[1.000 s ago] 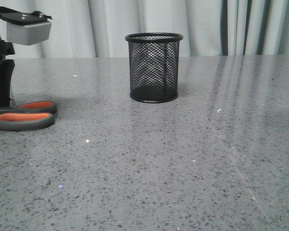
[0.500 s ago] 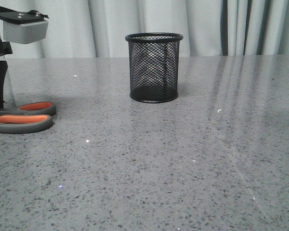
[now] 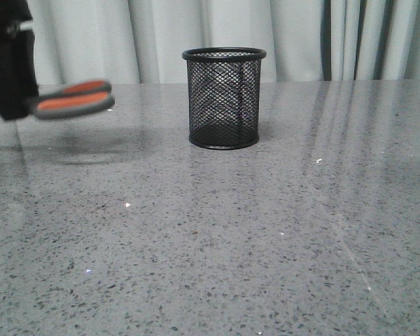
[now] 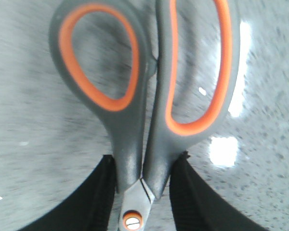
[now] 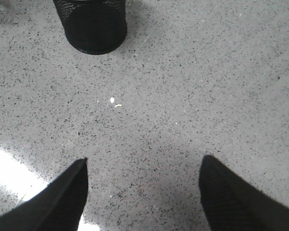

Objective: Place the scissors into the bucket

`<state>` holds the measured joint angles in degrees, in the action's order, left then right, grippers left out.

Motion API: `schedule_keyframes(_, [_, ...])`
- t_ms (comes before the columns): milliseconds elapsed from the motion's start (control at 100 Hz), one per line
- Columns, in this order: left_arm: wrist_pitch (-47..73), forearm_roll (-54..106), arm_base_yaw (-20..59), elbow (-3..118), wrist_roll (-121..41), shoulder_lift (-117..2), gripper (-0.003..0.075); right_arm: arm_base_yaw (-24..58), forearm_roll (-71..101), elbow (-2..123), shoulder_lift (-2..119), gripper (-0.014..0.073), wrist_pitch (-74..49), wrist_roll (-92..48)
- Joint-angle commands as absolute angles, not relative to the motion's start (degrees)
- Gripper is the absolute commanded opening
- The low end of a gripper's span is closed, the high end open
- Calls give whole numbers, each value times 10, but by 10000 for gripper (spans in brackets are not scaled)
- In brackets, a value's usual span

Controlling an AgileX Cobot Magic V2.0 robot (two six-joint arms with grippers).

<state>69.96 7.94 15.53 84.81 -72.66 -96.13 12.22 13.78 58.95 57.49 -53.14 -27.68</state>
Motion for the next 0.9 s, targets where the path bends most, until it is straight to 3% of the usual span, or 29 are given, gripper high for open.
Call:
schedule_keyframes(0, [731,98,155,888,-711,-918,190,123,155,609,570,445,-486,-282])
schedule_keyframes(220, [731,118,156,925,-711,-879,190,123,292,613,577,445,-426,-325])
schedule_keyframes(590, [730,188,156,979,-711,-844,190,125,610,730,708,445,-467,-467])
schedule_keyframes(890, [730,226,156,1006,-714,-842,190,173,642,855,835,445,-513,-470])
